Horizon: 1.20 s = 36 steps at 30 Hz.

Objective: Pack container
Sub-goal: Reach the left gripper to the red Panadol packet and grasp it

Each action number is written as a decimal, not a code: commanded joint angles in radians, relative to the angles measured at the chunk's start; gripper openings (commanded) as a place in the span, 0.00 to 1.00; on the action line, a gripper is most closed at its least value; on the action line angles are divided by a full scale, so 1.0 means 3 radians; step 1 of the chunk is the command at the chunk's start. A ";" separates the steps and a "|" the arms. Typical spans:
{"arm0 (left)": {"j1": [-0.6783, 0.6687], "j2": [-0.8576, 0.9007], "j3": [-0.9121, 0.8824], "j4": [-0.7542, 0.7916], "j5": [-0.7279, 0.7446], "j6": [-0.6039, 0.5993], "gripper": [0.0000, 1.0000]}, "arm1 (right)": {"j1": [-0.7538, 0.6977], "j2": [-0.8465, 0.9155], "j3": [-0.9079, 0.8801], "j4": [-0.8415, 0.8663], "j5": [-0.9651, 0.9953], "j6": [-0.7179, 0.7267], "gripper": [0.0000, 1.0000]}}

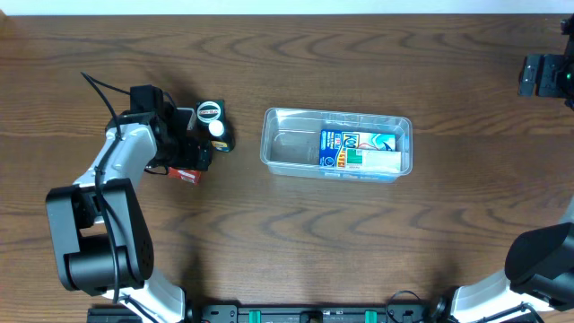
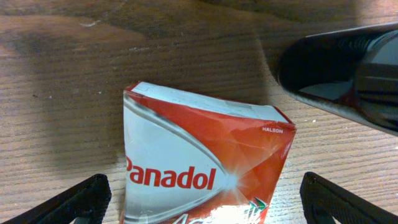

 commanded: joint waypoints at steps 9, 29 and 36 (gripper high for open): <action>-0.0017 0.0008 -0.0005 -0.0041 0.0198 -0.0263 0.98 | -0.0022 -0.0010 -0.0004 -0.0001 -0.0004 0.0048 0.99; -0.0019 0.0017 -0.0140 -0.0047 -0.0043 -0.0277 0.87 | -0.0022 -0.0010 -0.0004 0.0000 -0.0004 0.0050 0.99; -0.0019 0.0017 -0.0139 -0.0034 -0.0045 -0.0360 0.72 | -0.0022 -0.0010 -0.0004 0.0000 -0.0004 0.0048 0.99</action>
